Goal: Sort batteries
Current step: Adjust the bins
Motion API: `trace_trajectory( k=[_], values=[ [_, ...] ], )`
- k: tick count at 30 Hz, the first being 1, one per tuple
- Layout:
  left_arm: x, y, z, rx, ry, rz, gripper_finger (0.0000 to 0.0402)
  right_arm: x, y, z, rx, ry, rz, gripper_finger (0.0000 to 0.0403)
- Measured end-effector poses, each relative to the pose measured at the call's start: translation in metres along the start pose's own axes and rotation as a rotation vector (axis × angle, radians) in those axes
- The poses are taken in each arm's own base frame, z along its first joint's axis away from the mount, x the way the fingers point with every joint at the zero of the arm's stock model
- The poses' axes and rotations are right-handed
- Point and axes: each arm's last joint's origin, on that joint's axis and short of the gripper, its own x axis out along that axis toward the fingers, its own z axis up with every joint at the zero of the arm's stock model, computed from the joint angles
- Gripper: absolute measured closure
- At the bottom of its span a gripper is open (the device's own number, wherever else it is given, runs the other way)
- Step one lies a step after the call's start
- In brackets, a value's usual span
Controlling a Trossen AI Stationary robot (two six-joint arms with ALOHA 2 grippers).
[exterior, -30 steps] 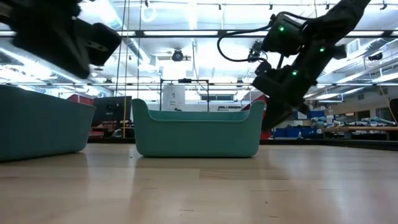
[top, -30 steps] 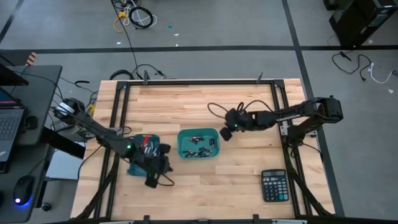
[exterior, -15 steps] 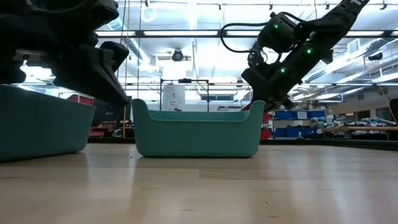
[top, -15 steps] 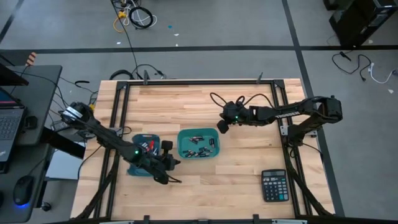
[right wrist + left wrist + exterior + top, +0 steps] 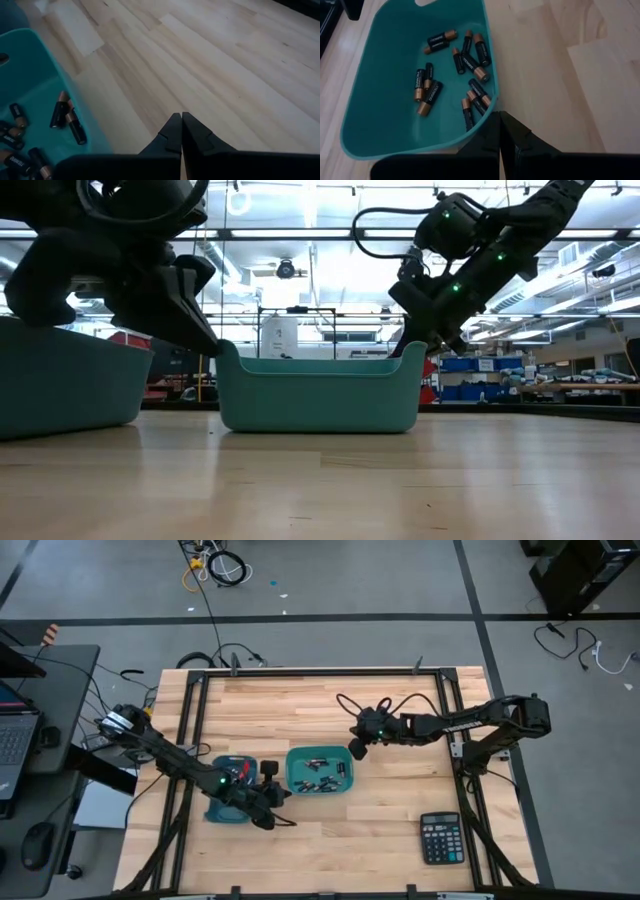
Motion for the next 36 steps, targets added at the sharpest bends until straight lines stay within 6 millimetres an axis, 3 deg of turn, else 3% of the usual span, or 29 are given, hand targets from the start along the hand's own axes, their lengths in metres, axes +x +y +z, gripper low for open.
trace_trajectory(
  k=[11,22,36],
  values=[
    [0.001,0.002,-0.001,-0.026,0.012,0.016,0.0402,-0.002,0.008,-0.003,-0.022,0.002,0.025,0.0403],
    [0.0,0.009,-0.012,-0.054,0.091,0.187,0.0402,-0.01,0.031,-0.017,-0.03,0.058,0.14,0.0403],
    [0.0,0.013,-0.02,-0.117,0.16,0.227,0.0402,-0.02,0.055,-0.032,-0.006,0.092,0.214,0.0403]
  ],
)
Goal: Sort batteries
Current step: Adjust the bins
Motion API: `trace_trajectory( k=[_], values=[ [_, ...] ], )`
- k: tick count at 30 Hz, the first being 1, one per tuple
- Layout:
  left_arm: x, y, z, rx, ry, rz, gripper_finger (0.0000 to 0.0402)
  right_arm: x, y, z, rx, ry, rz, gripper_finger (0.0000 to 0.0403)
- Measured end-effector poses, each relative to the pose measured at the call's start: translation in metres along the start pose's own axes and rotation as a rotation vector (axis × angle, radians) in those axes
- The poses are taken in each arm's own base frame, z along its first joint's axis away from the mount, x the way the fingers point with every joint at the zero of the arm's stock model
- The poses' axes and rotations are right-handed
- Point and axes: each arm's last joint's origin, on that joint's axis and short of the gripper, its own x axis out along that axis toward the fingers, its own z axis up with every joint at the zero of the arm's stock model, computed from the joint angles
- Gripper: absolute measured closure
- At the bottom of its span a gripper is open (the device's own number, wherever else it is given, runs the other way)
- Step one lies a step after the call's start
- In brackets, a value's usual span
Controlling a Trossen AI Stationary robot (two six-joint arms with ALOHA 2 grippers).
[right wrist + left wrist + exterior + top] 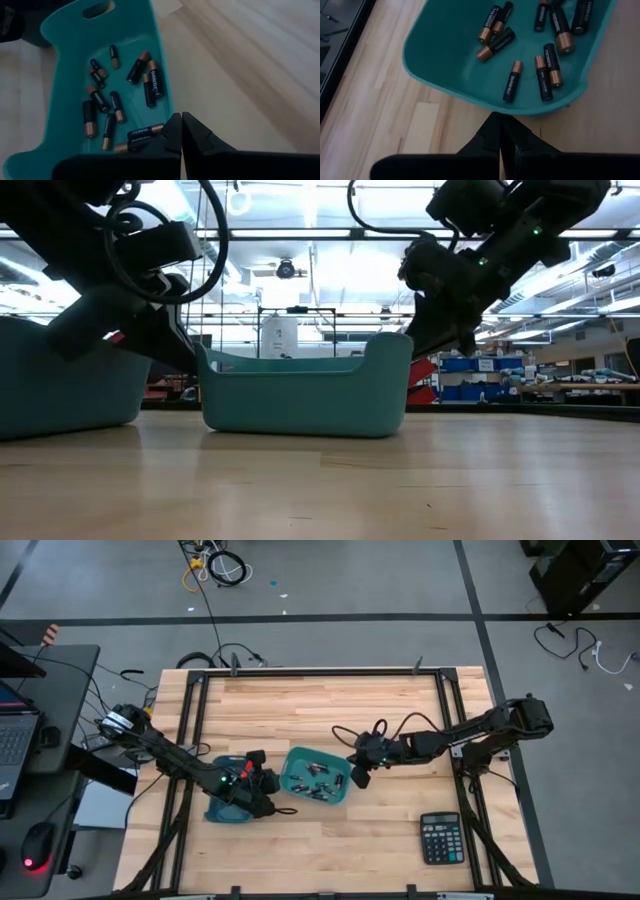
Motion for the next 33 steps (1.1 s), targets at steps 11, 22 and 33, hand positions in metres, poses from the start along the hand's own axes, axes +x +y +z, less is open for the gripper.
trace_trajectory(
  k=[11,22,33],
  values=[
    [0.001,0.0012,0.0006,-0.003,0.0,0.004,0.0402,-0.002,0.0092,-0.0065,-0.011,0.013,0.028,0.0403],
    [0.001,0.0011,0.0006,-0.004,0.0,0.003,0.0402,-0.002,0.0091,-0.0064,-0.011,0.013,0.027,0.0403],
    [0.001,0.0007,0.0017,-0.013,-0.009,-0.003,0.0401,-0.002,0.0091,-0.0063,-0.011,0.011,0.024,0.0403]
  ],
)
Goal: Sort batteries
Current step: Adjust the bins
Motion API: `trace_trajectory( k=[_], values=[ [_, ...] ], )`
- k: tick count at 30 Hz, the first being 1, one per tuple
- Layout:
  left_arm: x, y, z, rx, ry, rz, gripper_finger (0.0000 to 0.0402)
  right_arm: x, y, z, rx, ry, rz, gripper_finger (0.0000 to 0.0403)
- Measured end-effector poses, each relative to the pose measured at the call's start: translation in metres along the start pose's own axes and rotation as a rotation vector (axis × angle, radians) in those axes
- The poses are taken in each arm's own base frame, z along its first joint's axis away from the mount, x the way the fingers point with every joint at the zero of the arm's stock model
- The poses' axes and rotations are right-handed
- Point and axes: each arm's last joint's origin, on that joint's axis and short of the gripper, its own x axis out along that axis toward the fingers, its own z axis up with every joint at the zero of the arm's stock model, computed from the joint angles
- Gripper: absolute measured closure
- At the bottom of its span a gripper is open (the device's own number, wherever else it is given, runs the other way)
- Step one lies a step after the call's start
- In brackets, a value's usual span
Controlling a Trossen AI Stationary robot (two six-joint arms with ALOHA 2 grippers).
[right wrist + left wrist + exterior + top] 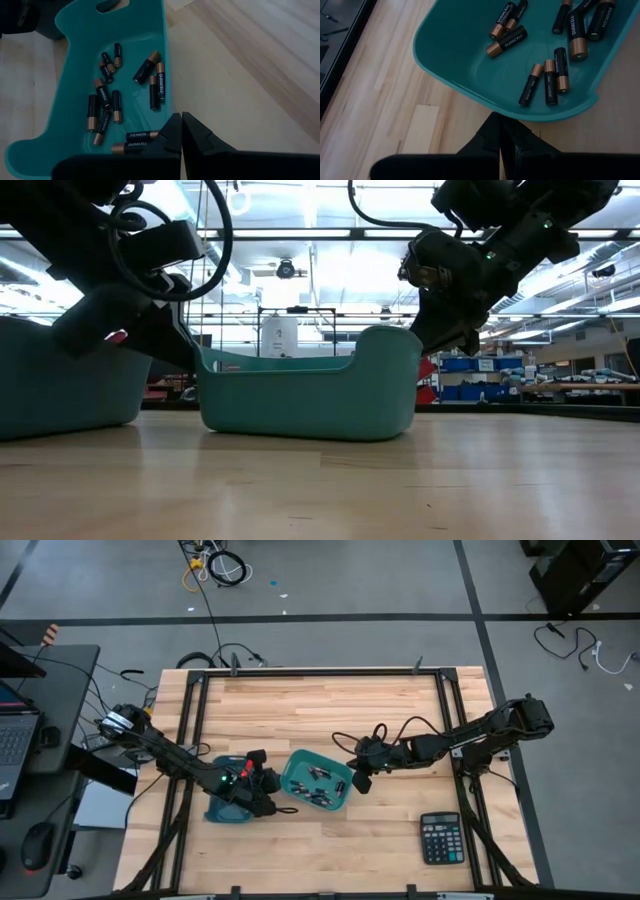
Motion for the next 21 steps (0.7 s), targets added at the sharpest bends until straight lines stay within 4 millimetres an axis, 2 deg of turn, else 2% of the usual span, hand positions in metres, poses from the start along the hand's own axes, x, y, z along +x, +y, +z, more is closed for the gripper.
trace_trajectory(
  k=[21],
  values=[
    [0.0,-0.0001,0.0004,-0.004,-0.004,-0.001,0.0401,0.0,-0.0006,0.0003,-0.002,-0.011,-0.016,0.0403]
  ],
)
